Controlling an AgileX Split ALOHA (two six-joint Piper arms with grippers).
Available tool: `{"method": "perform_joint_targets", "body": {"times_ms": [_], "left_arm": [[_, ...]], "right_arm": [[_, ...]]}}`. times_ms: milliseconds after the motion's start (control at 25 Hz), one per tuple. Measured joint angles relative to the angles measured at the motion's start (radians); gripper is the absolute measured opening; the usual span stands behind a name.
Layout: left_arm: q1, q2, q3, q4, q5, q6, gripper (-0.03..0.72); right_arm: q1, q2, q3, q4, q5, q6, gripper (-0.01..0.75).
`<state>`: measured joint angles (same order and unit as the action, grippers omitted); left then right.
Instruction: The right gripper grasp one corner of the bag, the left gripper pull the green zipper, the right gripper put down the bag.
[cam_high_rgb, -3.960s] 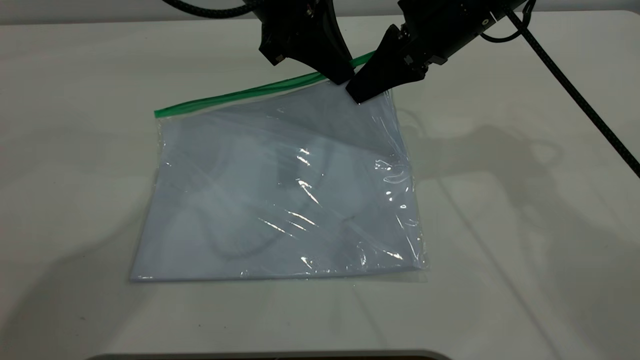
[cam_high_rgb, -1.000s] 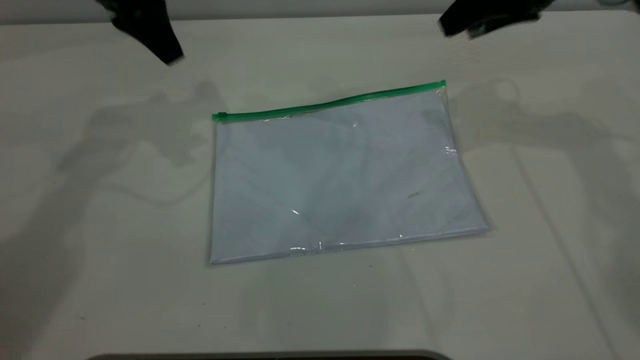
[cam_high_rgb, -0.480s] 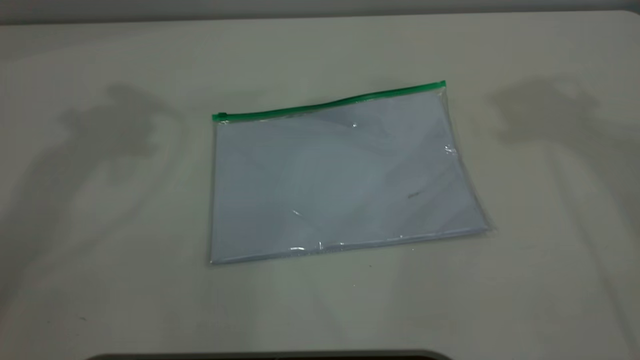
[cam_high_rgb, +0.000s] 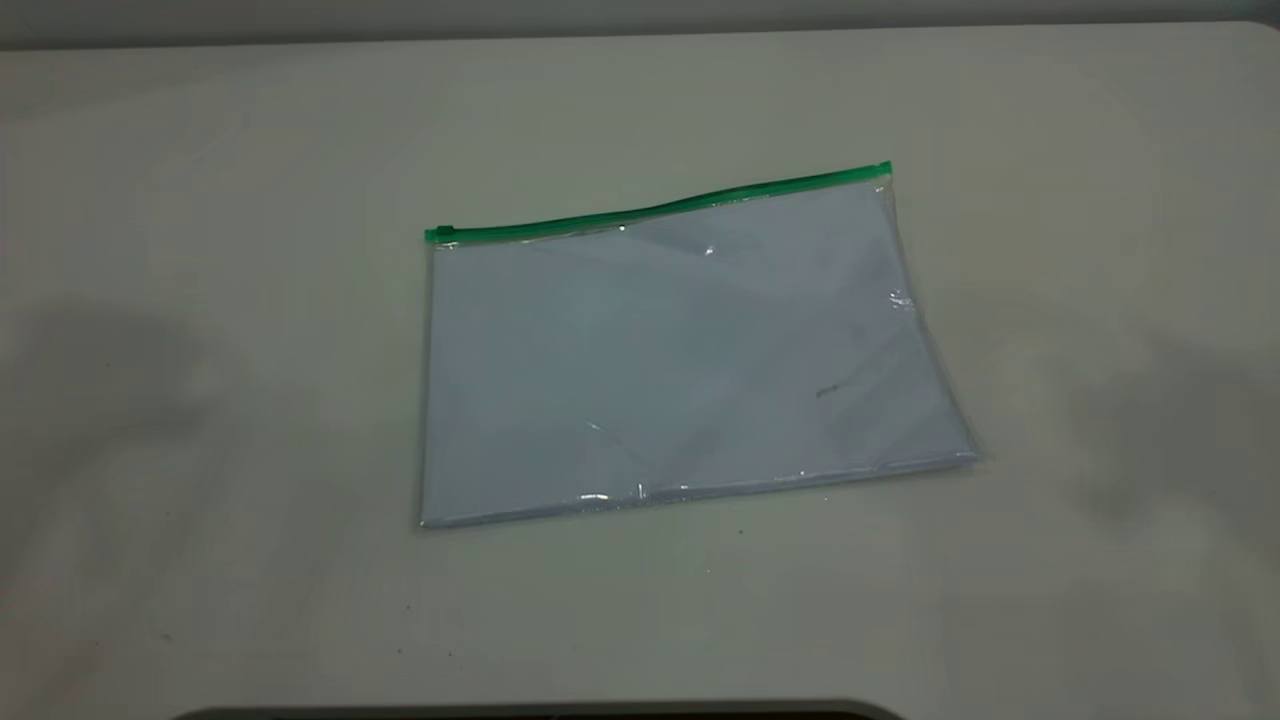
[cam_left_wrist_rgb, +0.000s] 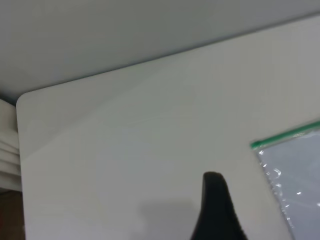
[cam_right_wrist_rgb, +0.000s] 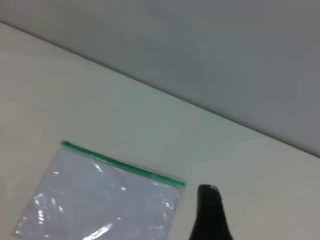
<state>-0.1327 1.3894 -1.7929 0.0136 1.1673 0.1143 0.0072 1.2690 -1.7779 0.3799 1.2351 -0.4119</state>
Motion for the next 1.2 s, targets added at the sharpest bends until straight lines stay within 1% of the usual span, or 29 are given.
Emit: {"method": "perform_joint_targets", "body": {"times_ms": [120,200,400,520,800,1040,1200], "left_arm": [[0.000,-0.102,0.077,0.000,0.000,-0.037,0.582],[0.000,-0.185,0.157,0.000,0.000,-0.043,0.582],[0.000,-0.461,0.410,0.001,0.000,-0.046,0.582],[0.000,-0.623,0.554,0.000,0.000,-0.036,0.582],[0.000,-0.886,0.866,-0.039,0.000,-0.011,0.582],[0.000,-1.053,1.115,-0.098,0.000,-0.005,0.582],[0.000,-1.130,1.238,-0.112,-0.004,-0.003,0.582]], "right_arm": [[0.000,-0.133,0.118,0.021,0.000,0.001,0.580],[0.000,-0.224,0.241,0.043,-0.016,0.008,0.580],[0.000,-0.490,0.563,0.140,-0.115,-0.023,0.580],[0.000,-0.626,0.714,0.158,-0.124,-0.037,0.580],[0.000,-0.863,0.920,0.158,-0.121,-0.041,0.579],[0.000,-1.007,1.043,0.157,-0.118,-0.033,0.578],[0.000,-1.070,1.119,0.143,-0.118,-0.027,0.578]]}}
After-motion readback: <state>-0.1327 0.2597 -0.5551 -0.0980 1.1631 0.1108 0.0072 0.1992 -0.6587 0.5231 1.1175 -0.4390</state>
